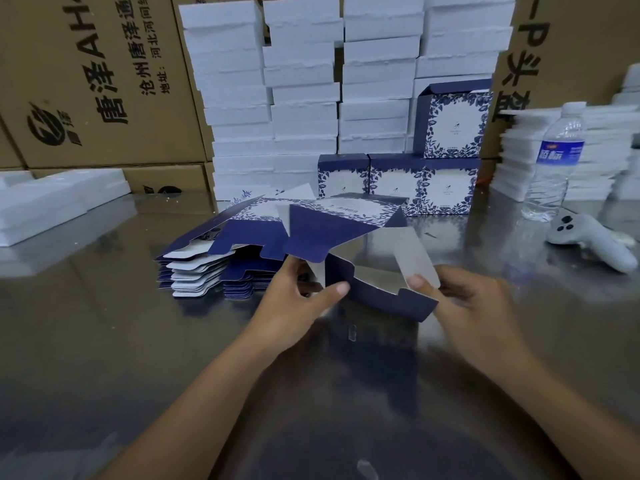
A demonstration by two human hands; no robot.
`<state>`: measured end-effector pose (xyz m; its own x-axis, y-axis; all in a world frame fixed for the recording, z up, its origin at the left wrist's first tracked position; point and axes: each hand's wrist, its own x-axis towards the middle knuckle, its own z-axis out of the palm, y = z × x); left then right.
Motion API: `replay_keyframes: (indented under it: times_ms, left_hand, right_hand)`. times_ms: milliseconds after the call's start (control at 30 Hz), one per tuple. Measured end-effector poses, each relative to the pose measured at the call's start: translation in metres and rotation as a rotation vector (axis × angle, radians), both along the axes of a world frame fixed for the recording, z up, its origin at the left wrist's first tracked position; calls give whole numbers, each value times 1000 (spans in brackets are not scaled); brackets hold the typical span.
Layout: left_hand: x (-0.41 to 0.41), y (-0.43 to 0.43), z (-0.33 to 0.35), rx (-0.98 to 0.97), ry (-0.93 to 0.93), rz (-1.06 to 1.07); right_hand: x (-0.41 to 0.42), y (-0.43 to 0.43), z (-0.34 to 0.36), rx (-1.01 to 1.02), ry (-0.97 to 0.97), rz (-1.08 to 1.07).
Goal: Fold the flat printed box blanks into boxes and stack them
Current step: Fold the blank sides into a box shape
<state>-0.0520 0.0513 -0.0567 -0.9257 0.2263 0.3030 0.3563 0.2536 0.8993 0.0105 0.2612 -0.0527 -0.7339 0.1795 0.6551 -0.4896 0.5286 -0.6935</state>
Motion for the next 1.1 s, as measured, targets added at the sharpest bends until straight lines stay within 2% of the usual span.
replay_keyframes:
  times_ms: [67, 200, 433, 600, 700, 833, 933, 1100]
  left_hand:
    - [2, 0, 3, 24, 2, -18]
    - [7, 3, 5, 152, -113, -102]
    - [11, 10, 7, 155, -219, -17]
    - [13, 14, 6, 52, -226, 52]
    - [13, 16, 3, 159, -253, 73]
    - [12, 18, 2, 302, -340, 113]
    - [13, 20, 1, 277, -322, 128]
    - [14, 23, 2, 179, -213, 138]
  right_hand:
    - [-1, 0, -1, -43, 11, -21]
    - [0, 1, 2, -69, 83, -134]
    - [0, 1, 1, -96, 101, -183]
    - [1, -2, 0, -135, 75, -154]
    - [0, -4, 1, -125, -19, -137]
    - [-6, -8, -7, -154, -238, -81]
    - [-5, -11, -8, -124, -251, -138]
    - [-4, -9, -3, -68, -149, -214]
